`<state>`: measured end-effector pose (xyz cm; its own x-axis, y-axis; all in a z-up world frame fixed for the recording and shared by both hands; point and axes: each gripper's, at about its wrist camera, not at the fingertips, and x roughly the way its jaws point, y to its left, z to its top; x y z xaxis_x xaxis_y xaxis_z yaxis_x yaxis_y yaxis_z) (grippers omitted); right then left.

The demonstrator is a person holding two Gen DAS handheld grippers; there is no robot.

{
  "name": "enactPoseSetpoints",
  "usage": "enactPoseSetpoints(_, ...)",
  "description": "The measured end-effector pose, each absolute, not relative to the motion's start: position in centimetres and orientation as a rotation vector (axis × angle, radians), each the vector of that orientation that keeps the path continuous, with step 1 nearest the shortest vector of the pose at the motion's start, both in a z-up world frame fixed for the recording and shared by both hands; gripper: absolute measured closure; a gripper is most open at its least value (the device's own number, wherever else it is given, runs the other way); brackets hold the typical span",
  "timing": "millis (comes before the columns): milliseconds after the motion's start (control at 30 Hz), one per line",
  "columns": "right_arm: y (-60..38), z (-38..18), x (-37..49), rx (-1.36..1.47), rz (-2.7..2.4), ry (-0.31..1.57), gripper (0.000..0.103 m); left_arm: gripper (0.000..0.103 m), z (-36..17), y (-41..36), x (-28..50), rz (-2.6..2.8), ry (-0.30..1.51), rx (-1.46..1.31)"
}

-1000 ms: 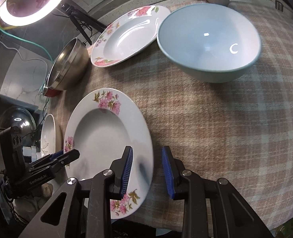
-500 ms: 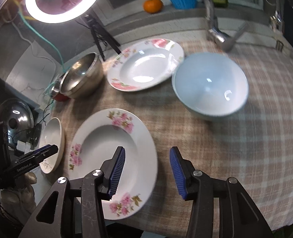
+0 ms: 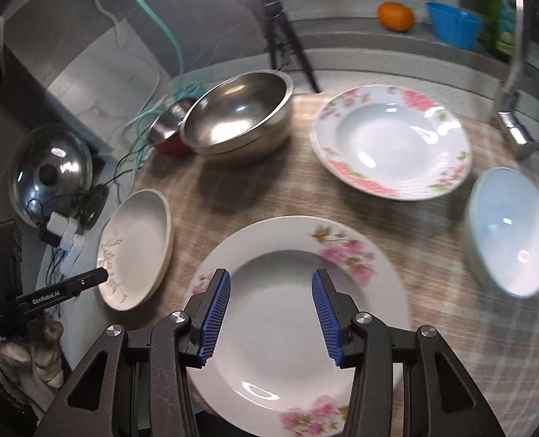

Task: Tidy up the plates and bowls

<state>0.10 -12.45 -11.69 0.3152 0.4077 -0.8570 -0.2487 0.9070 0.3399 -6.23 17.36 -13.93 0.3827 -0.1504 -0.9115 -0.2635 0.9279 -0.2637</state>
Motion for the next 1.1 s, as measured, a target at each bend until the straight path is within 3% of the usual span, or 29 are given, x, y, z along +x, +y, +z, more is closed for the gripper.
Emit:
enactPoseSetpoints(133,-9.5,-12.2,0.9,0.157,0.519,1.196,0.060,0.081,-14.3,19.7,-7.1,0.105,1.179,-0.449)
enactPoseSetpoints(167,-8.9,-12.3,1.1,0.167,0.545,1.202,0.061,0.086,-14.5,20.0,-7.2,0.114,1.178,-0.451)
enactPoseSetpoints(400,-4.3,-13.9,3.0,0.166,0.624,1.267,0.083,0.087,-15.6,23.1,-7.7,0.154,1.174,-0.504)
enactPoseSetpoints(533,-1.8,-15.1,3.7,0.138,0.647,1.291,0.089,0.087,-16.4,24.2,-7.0,0.157,1.178,-0.526)
enactPoseSetpoints(1100,1.3,-18.0,6.2,0.185,0.629,1.374,0.091,0.089,-18.2,24.8,-4.1,0.104,1.216,-0.487)
